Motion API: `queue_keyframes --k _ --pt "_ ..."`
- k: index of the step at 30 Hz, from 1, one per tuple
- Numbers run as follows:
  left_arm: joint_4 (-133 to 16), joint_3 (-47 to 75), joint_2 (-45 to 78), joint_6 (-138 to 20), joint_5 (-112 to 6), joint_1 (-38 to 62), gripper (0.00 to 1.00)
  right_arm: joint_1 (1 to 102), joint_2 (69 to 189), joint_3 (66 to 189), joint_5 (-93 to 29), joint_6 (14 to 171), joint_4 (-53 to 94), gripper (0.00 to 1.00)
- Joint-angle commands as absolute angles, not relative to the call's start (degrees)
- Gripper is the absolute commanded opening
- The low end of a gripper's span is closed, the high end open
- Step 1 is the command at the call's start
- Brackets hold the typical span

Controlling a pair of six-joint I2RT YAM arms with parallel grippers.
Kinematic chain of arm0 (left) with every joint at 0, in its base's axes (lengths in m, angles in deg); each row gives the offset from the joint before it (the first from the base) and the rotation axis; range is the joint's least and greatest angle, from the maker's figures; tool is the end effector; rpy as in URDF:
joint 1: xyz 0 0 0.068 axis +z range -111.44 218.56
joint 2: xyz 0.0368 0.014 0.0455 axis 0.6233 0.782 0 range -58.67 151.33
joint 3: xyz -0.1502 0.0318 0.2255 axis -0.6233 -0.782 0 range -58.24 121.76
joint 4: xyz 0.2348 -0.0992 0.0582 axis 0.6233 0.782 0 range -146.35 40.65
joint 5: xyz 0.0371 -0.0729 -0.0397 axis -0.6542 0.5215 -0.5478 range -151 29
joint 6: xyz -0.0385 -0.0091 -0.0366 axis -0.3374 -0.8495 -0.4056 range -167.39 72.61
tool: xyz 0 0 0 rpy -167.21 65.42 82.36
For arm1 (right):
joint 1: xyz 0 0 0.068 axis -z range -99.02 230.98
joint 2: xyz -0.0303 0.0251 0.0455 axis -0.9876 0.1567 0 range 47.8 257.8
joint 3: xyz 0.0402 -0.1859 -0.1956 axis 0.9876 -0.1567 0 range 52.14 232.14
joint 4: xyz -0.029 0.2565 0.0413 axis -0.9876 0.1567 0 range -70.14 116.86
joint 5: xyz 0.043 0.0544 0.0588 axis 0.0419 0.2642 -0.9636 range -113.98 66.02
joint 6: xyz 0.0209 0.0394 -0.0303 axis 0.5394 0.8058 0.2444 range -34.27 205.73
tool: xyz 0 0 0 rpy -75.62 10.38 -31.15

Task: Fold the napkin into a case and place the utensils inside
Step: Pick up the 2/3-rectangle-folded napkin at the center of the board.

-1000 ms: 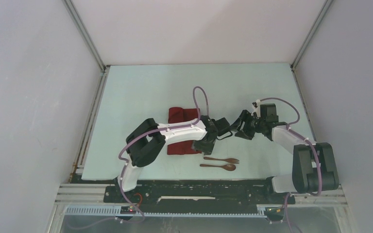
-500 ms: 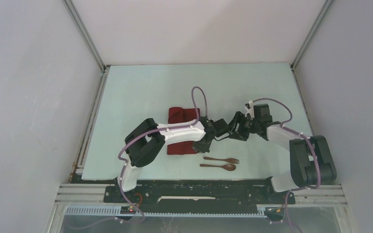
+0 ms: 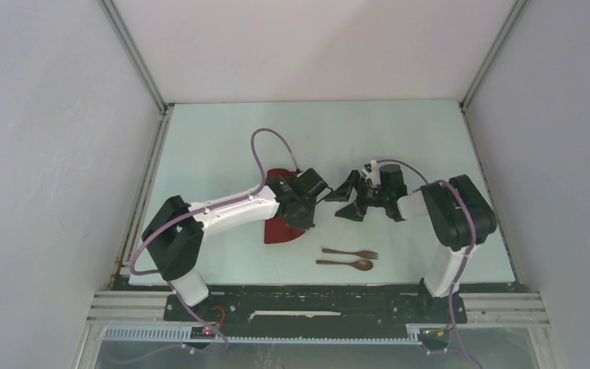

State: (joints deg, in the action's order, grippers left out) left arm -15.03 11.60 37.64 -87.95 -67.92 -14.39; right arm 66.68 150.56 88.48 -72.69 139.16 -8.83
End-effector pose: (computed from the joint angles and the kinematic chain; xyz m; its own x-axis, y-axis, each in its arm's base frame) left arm 0.2062 -0.2660 0.2193 -0.9211 0.1488 -0.3597 0.2184 0.9625 -0.1609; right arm 0.2922 0.1021 0.1108 -0.9467 0.3056 -0.1019 0.0361 0.4148 0.9092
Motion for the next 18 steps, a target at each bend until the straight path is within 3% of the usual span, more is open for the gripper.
queue_keyframes --k 1,18 --pt "-18.14 9.92 34.95 -88.27 -64.74 -14.00 0.00 62.00 155.47 92.80 -72.68 149.67 -21.50 0.96" --pt "-18.55 8.43 32.49 -87.21 -63.74 -13.74 0.00 58.36 164.12 101.14 -65.14 152.24 -21.23 0.73"
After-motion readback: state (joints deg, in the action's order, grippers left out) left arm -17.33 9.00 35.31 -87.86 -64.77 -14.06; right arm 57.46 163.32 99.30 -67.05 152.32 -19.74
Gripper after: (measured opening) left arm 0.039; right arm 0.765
